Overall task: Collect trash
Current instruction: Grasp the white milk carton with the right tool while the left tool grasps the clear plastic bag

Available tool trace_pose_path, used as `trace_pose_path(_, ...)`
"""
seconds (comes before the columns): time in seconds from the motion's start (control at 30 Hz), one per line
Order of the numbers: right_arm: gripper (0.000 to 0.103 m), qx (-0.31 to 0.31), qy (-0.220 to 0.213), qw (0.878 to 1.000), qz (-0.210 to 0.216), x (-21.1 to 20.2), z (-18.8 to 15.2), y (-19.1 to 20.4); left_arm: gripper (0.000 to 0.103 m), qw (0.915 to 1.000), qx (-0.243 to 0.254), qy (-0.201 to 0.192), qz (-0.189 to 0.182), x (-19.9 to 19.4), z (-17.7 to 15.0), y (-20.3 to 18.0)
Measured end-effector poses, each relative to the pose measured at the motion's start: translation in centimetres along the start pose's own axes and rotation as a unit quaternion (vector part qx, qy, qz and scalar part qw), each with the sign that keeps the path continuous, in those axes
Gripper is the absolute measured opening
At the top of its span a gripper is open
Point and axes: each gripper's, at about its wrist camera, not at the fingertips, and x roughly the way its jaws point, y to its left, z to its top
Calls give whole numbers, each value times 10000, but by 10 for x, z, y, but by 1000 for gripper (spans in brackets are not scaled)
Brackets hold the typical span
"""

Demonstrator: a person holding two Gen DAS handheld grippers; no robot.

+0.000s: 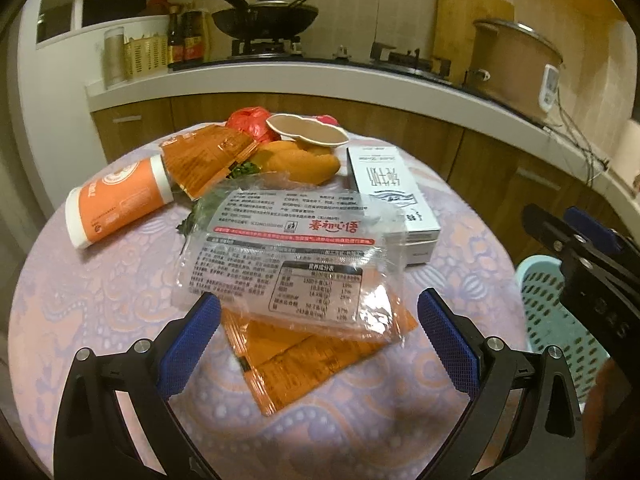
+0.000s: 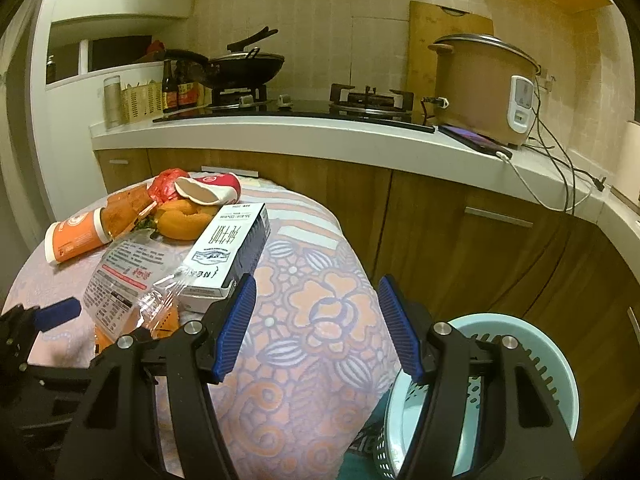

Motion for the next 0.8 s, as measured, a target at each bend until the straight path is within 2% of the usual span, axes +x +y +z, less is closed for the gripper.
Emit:
trace_pose_path(0.2, 60, -93, 108, 9998, 152, 8, -2, 9, 85, 9998, -59, 122, 131, 1, 1, 11)
trace_pose_path(0.33, 60, -145, 145, 9995, 247, 10, -2, 19, 79, 9994, -206, 96, 277, -7, 1, 32)
trace_pose_path(0.7, 60, -297, 154, 9987, 381, 11, -2, 40, 75, 9970, -487, 41, 601, -27, -4, 82)
trace_pose_path(0.8, 60, -323, 170, 9985, 416, 12, -1, 45, 75, 9979, -530, 45, 375, -31, -7, 90)
